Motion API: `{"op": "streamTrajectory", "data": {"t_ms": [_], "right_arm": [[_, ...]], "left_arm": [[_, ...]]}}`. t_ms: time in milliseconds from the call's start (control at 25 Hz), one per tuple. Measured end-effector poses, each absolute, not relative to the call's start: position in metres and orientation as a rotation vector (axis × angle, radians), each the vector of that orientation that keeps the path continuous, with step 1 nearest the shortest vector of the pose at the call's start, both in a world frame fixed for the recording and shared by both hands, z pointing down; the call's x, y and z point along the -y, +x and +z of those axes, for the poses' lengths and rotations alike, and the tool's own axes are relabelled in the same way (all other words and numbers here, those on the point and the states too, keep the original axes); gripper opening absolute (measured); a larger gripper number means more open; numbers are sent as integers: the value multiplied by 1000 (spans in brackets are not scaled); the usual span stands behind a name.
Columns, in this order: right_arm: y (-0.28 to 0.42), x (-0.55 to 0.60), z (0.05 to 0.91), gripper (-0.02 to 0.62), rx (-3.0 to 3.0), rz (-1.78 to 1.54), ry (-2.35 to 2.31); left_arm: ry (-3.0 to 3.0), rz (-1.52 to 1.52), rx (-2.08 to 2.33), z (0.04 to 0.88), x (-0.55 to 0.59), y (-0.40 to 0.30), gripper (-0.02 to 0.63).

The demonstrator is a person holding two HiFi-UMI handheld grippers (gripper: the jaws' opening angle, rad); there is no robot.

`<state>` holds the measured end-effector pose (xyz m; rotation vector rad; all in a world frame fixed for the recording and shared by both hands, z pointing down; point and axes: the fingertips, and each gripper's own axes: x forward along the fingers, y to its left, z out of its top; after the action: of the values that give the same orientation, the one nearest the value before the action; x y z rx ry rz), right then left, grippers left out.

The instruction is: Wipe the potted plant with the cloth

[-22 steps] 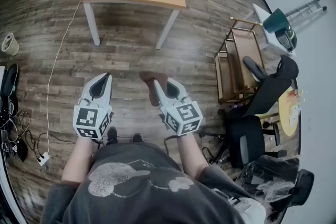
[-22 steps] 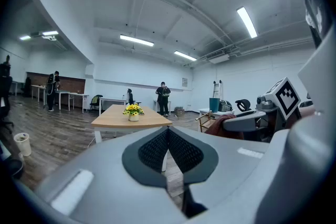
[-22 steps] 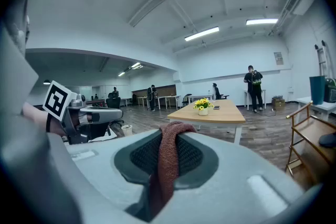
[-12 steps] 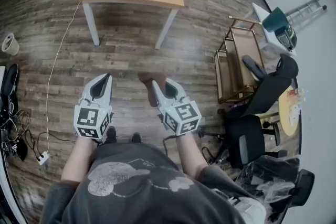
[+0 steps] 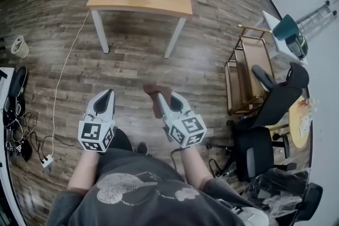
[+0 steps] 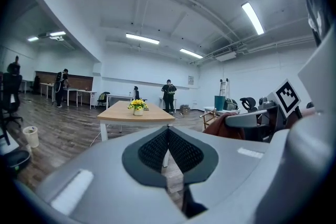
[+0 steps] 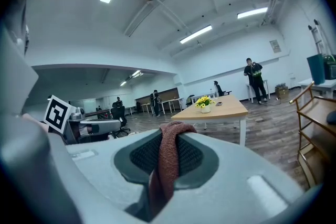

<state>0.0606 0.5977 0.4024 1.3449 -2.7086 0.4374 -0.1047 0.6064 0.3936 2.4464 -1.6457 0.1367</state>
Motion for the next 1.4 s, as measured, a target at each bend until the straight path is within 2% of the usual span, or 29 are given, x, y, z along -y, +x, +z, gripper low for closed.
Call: {"op": "streamTrajectory", "data": {"t_ms": [280,600,1400], "right_arm": [[81,-576,412,44,2659,473,1416],[85,-497,415,44,2590,478,1513],[10,-298,398,46,2572,480,1609]], "left_arm": [[2458,83,1628,401,-575,-105,18],[2498,76,1588,405,-481,-112,18],[2580,57,1475,400,-282,-157,18]]}}
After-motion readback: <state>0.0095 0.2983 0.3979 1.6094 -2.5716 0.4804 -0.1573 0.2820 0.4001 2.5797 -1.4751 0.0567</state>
